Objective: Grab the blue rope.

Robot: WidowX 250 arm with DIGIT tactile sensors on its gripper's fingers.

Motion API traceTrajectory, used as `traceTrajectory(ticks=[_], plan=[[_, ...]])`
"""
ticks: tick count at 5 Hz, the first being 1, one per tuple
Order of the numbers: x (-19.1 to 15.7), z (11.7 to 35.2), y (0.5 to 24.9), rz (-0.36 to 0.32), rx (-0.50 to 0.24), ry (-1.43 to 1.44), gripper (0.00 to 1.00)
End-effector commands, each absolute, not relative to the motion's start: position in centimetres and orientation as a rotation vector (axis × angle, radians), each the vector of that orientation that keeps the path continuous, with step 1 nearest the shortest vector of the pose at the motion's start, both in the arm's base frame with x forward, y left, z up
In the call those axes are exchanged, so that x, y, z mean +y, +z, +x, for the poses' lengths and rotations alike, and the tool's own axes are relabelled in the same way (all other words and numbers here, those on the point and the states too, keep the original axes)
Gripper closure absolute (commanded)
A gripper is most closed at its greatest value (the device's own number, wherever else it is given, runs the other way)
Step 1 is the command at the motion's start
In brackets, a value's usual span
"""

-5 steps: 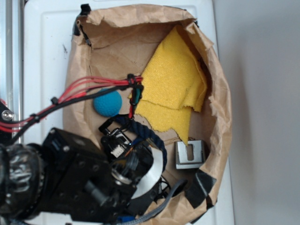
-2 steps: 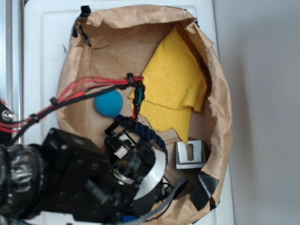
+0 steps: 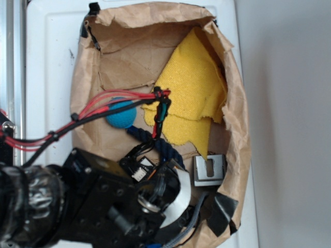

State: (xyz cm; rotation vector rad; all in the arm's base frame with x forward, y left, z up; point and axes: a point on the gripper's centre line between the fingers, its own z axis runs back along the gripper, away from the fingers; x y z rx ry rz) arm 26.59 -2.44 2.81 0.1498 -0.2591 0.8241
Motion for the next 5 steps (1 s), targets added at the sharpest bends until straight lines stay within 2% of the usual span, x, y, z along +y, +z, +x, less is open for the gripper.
traceTrajectory(ticks=[1,2,3,4,5], plan=[[-2.2,27.5,4.3,0.219,-0.244,0.893,1.0],[-1.6,28.9,6.7,0.346,-0.188,1.019,1.0],[0.4,29.5,9.9,0.367,-0.125,1.175,1.0],[3.7,28.9,13.6,0.231,-0.072,1.214,1.0],[6.0,27.2,16.5,0.076,-0.079,1.199,1.0]])
